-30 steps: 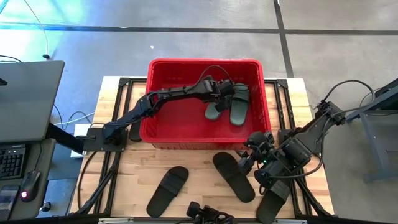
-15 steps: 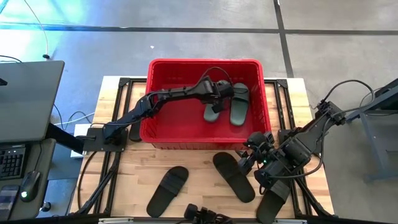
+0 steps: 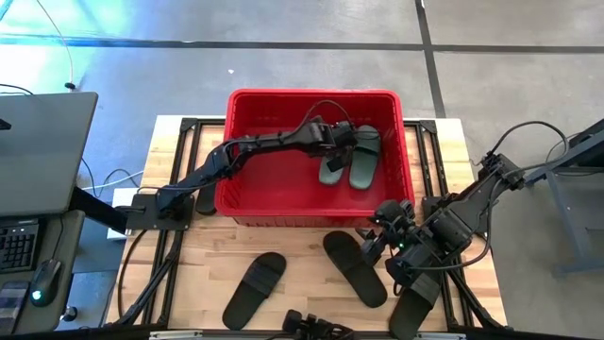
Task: Pick and place slides into bin
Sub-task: Put the green slide into the red container, then put the black slide into the red container
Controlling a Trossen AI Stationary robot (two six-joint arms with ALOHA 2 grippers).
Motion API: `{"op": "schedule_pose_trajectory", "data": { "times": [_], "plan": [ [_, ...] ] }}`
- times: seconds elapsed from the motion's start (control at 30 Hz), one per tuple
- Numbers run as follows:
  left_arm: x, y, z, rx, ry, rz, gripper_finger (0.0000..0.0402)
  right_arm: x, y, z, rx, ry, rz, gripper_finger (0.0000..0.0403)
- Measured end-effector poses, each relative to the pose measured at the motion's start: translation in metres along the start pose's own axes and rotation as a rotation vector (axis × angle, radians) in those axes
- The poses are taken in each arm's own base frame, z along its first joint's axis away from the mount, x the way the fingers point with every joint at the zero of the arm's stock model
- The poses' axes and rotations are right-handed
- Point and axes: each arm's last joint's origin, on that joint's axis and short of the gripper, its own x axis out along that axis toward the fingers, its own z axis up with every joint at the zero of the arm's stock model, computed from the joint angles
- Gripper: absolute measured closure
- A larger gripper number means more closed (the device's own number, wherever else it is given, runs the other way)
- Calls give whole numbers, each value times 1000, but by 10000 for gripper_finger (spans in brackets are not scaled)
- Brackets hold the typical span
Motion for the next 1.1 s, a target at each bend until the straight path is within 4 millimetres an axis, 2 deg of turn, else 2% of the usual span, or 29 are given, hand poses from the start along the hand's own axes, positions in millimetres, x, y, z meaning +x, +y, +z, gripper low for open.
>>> {"op": "schedule_pose_trajectory", "data": {
  "times": [0.23, 0.43, 0.63, 0.77, 0.9, 1.1],
  "plan": [
    [0, -1, -1, 15, 16, -48, 380, 0, 0, 0, -8, 0, 0, 197],
    [0, -3, 3, 1, -19, -108, 384, 0, 0, 0, -8, 0, 0, 197],
    [-13, -1, 6, 132, -49, -252, 384, 0, 0, 0, -43, 0, -2, 197],
    [-42, 7, 14, 167, -138, -279, 384, 0, 0, 0, -110, -1, 2, 197],
    [-79, 25, 24, 196, -260, -266, 384, -1, 3, 0, -153, -4, 24, 197],
    [-149, 56, 28, 243, -436, -229, 384, -6, 7, -8, -201, 70, 83, 197]
  ]
}}
